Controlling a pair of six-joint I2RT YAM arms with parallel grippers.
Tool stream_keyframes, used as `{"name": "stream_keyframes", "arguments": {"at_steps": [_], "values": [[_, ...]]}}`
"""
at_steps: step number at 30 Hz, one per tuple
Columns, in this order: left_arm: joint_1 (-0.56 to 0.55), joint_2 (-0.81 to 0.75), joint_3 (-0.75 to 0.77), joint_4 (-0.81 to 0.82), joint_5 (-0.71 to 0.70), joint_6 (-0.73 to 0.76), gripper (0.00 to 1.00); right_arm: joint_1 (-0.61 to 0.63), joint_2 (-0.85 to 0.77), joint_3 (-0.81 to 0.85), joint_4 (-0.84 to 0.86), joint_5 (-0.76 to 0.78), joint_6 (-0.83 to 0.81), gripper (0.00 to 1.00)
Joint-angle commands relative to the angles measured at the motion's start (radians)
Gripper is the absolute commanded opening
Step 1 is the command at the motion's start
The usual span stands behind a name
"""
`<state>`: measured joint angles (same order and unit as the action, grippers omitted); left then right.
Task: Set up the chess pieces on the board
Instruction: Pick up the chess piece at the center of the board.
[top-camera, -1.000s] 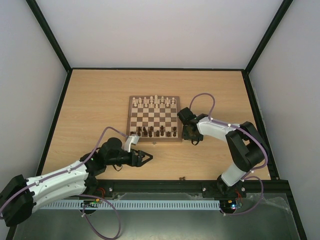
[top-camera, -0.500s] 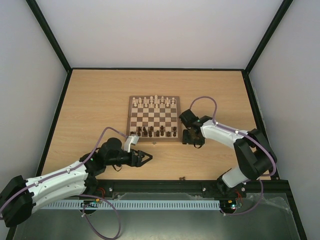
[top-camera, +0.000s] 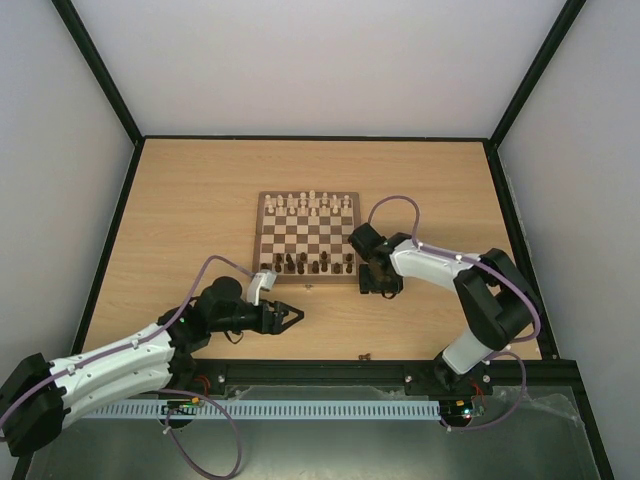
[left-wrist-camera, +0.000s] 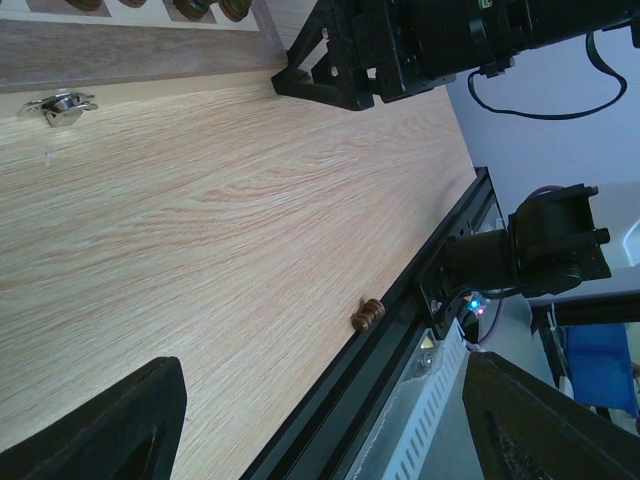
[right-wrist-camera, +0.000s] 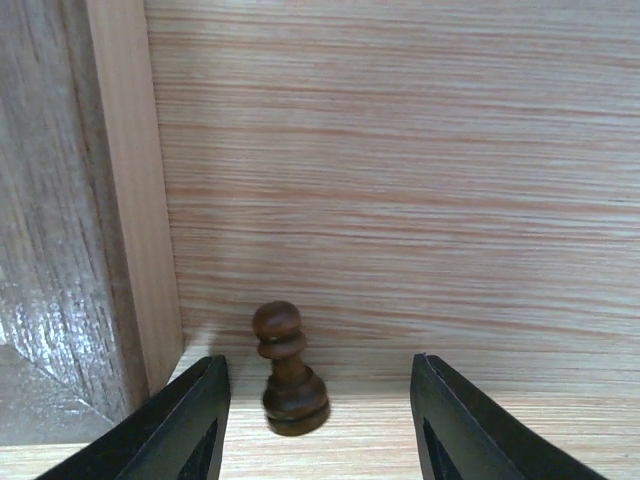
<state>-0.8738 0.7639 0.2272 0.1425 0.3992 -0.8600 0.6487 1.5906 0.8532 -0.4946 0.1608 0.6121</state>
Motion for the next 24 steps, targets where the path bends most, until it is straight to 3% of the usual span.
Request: {"name": "stream_keyframes", "arguments": {"at_steps": [1, 5, 14, 21, 24], "values": [[0.004, -0.020, -0.018, -0.003, -0.008, -0.005, 0.79, 0.004, 0.034, 0.024, -0.043, 0.030, -0.004, 0.51], [0.004, -0.020, -0.021, -0.004, -0.008, -0.003, 0.79, 0.005, 0.052, 0.033, -0.033, 0.030, -0.006, 0.49], [0.004, -0.022, -0.029, 0.000, -0.008, -0.004, 0.79, 0.003, 0.092, 0.033, -0.024, 0.041, -0.015, 0.29], [0.004, -0.026, -0.034, 0.000, -0.008, -0.007, 0.79, 0.003, 0.110, 0.046, -0.026, 0.049, -0.027, 0.28], [0.004, -0.029, -0.033, -0.001, -0.009, -0.008, 0.79, 0.003, 0.124, 0.053, -0.024, 0.046, -0.031, 0.22]]}}
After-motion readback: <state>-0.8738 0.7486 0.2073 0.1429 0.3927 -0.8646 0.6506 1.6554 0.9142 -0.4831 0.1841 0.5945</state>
